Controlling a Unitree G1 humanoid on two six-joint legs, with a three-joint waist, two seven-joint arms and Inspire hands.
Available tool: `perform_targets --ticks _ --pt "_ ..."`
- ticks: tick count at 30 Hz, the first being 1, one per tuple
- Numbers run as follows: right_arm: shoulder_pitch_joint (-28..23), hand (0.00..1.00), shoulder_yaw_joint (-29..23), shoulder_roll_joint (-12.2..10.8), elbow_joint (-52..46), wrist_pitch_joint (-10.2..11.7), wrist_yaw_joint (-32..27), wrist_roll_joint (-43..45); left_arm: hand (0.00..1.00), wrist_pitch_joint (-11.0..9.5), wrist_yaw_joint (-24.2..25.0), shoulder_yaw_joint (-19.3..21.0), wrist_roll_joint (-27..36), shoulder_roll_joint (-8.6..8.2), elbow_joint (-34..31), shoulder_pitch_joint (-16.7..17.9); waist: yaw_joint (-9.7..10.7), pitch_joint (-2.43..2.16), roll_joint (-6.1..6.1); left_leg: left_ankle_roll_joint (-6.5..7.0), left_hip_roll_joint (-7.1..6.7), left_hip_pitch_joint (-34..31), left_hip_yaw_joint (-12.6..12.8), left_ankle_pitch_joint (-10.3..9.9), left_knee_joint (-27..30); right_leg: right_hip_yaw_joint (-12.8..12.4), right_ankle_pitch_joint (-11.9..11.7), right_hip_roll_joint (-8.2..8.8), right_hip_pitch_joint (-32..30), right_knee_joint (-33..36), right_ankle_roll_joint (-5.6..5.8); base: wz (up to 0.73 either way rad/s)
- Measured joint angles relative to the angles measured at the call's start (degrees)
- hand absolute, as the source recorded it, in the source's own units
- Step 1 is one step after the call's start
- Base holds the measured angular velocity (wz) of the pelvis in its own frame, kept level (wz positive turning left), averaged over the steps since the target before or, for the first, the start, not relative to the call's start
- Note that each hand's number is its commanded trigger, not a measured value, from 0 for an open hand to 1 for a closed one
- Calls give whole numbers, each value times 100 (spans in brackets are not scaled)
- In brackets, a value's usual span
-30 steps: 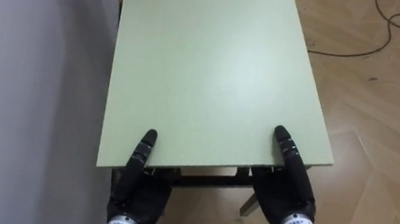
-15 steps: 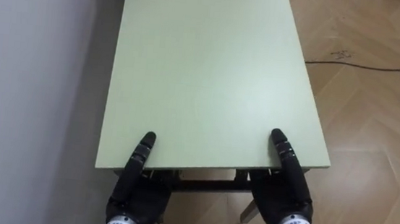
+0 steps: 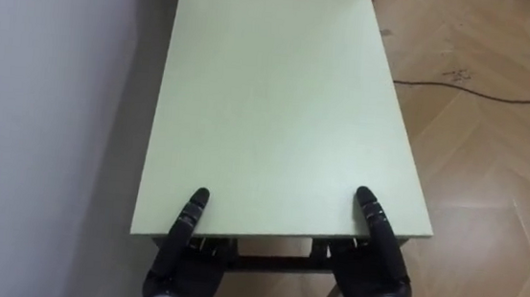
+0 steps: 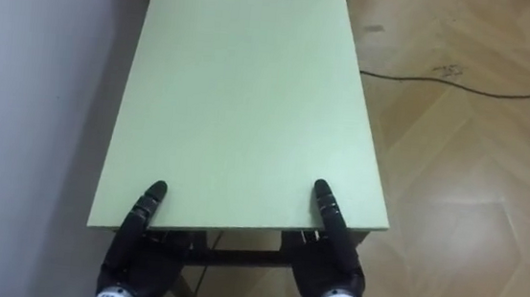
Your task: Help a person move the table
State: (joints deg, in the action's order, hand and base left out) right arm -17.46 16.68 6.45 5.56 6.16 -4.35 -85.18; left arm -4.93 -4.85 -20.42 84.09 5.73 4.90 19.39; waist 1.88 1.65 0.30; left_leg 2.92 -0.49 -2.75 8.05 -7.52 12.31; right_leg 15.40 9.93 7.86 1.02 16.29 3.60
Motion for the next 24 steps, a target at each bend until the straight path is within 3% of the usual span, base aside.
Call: perform_targets --ticks 1,2,3,4,5,9,13,20,24 --pt "-10 100 -4 -7 33 -1 15 -19 100 2 0 -2 -52 -5 12 4 -11 14 24 0 84 66 -89 0 -23 -131 65 -29 -167 247 -17 -6" --pt "-13 100 -4 -50 67 -11 45 -17 100 -3 9 -3 -62 0 19 8 -23 8 3 -23 90 38 -262 -13 -6 -409 116 -146 -252 -124 -117 -10" --pt "-6 100 -2 -54 72 -30 84 -10 100 -3 42 0 -62 28 21 8 -41 19 -26 -57 58 19 -270 -35 2 -483 -20 -193 -287 -501 -170 -5" --pt "-20 100 6 -10 121 -40 141 -3 100 14 105 43 -61 -11 156 -4 -42 15 11 -96 38 26 -234 -60 -1 -420 -173 -187 -257 -601 -214 -5" --pt "-19 100 23 10 214 -42 195 1 100 51 129 61 -63 -32 233 37 -44 14 63 -124 82 69 -175 -79 -6 -410 -183 -191 -242 -544 -219 0" --pt "-16 100 -11 14 457 -95 394 3 100 198 313 120 -132 -35 400 96 -24 15 58 -140 98 158 -86 -89 -59 -419 -183 -278 -176 -563 -219 -1" --pt "-3 100 -19 4 543 -129 417 35 100 201 453 145 -184 -64 551 107 -33 13 60 -140 88 248 -35 -89 -104 -418 -183 -274 -116 -562 -218 -6" --pt "29 100 -47 -43 776 -132 575 61 100 278 839 238 -387 -131 980 21 -56 -51 66 -140 82 344 -11 -89 -145 -405 -183 -276 -67 -557 -218 0" --pt "57 100 -180 -97 876 -255 592 226 100 461 1051 345 -601 -138 1310 -83 -68 -73 114 -139 89 425 6 -89 -156 -408 -183 -285 2 -566 -218 0"
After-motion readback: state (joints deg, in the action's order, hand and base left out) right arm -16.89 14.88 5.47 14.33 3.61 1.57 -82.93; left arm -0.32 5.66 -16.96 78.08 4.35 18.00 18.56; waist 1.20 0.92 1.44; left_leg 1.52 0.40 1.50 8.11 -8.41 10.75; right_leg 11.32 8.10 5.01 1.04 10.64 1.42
